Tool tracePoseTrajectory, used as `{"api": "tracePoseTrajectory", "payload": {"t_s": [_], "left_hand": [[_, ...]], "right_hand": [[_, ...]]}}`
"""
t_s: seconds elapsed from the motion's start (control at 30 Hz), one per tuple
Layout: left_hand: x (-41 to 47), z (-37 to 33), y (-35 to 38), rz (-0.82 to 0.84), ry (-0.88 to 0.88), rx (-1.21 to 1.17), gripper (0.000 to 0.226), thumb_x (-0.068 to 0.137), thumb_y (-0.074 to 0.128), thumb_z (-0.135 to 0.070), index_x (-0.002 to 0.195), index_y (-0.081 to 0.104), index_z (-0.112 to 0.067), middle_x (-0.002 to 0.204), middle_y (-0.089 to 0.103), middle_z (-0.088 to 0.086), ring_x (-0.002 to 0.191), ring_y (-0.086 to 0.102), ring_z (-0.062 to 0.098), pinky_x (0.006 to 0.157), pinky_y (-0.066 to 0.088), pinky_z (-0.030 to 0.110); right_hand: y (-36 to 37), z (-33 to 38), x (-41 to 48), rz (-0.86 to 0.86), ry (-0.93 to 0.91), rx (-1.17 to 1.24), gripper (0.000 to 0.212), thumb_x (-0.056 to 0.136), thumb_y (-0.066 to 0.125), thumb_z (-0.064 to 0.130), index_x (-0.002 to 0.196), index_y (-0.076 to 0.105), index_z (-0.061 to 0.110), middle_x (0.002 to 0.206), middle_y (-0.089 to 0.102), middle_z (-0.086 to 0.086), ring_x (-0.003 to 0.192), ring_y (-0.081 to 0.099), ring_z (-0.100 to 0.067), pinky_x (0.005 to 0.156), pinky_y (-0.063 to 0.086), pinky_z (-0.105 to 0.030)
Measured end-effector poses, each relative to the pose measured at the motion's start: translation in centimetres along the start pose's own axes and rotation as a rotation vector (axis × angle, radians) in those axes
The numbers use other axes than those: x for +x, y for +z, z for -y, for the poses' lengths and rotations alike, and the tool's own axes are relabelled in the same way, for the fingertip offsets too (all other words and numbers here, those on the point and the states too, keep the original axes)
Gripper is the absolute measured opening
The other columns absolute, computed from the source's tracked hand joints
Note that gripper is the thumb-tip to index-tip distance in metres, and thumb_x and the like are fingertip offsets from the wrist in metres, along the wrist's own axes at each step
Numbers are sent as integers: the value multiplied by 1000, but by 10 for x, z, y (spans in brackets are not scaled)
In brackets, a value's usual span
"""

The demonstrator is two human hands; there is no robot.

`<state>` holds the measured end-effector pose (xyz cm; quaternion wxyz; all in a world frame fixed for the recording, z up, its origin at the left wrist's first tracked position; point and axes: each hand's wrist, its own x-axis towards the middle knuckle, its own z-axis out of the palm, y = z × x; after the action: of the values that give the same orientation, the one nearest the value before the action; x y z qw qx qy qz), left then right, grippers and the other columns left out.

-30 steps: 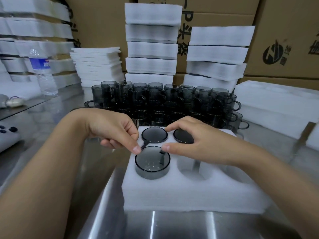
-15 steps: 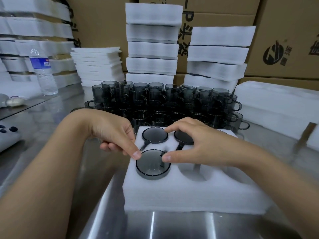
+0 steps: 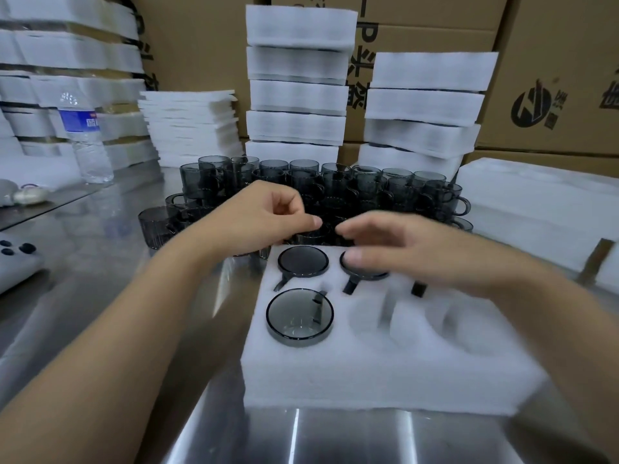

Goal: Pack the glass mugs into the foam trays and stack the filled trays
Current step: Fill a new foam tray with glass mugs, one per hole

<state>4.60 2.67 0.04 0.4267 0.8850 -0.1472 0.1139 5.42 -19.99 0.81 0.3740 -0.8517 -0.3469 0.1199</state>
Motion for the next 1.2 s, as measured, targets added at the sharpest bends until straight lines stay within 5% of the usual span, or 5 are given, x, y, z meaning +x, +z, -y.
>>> {"api": "tracePoseTrajectory", "payload": {"t_s": [0.13, 0.27, 0.43, 0.77, 1.2], "left_hand": [[2, 1, 19, -101, 90, 3, 31, 81, 72, -32, 58, 53, -23, 53, 51, -14, 50, 43, 2, 51, 38, 12], [2, 2, 34, -161, 140, 31, 30, 81, 72, -29, 58, 53, -25, 52, 53, -18, 49, 45, -1, 51, 37, 9], [0, 2, 47, -147, 205, 98, 31, 81, 71, -26, 58, 51, -26, 52, 52, -19, 48, 43, 1, 50, 35, 10], [-2, 1, 46, -144, 222, 194, 32, 82, 70, -28, 59, 48, -26, 54, 51, -19, 50, 43, 3, 52, 35, 14], [-3, 1, 45, -129, 191, 219, 36, 83, 69, -28, 55, 46, -23, 48, 45, -11, 48, 38, 7, 53, 34, 22]], "right_hand": [[-18, -17, 9, -383, 20, 162, 13, 83, 66, 38, 93, 72, 32, 97, 72, 15, 96, 65, 1, 98, 46, -29], [-21, -42, 20, -593, 124, 51, 11, 88, 64, 25, 81, 69, 32, 88, 69, 15, 87, 62, -5, 81, 45, -24], [-16, -62, 26, -527, 235, -415, 16, 89, 61, 26, 102, 64, 33, 91, 56, 17, 73, 49, 1, 61, 34, -17], [-13, -61, 26, -395, 237, -509, 28, 95, 42, 23, 113, 63, 28, 89, 62, 7, 71, 51, -6, 56, 32, -14], [-11, -58, 26, -513, 224, -494, 16, 89, 56, 26, 103, 62, 21, 96, 48, 4, 85, 46, -14, 65, 29, -26]]}}
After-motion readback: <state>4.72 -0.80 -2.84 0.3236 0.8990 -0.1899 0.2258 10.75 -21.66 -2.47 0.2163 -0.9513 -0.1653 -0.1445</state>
